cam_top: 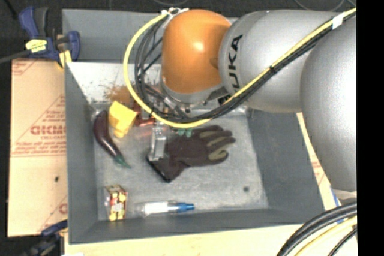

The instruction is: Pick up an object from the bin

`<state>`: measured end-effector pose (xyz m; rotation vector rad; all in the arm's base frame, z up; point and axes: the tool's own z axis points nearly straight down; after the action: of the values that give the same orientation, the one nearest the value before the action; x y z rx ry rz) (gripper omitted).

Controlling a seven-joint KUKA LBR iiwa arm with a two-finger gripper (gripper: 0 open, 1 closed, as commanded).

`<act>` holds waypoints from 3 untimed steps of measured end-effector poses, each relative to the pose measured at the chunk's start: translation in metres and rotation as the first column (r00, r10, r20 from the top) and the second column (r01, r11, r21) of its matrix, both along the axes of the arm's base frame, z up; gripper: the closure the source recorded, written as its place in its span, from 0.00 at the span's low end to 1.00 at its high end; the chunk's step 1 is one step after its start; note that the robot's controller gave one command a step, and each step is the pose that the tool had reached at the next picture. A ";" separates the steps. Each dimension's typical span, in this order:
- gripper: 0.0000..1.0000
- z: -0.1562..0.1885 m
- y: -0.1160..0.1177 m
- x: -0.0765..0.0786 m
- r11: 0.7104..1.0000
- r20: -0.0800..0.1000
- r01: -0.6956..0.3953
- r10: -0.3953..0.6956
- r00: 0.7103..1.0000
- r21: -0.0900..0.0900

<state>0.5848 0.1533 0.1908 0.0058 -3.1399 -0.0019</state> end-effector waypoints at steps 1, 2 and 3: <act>0.00 -0.051 0.001 0.011 1.000 0.009 -0.014 0.014 1.000 0.002; 0.00 -0.070 -0.045 0.022 0.998 -0.003 0.063 -0.063 0.998 0.004; 1.00 -0.107 -0.083 -0.021 0.998 0.013 0.059 -0.059 0.998 0.003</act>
Offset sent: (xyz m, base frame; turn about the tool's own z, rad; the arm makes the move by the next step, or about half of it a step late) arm 0.0366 -0.0930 -0.0751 0.1502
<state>0.5638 0.0707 0.0839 -0.0877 -3.1519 -0.0066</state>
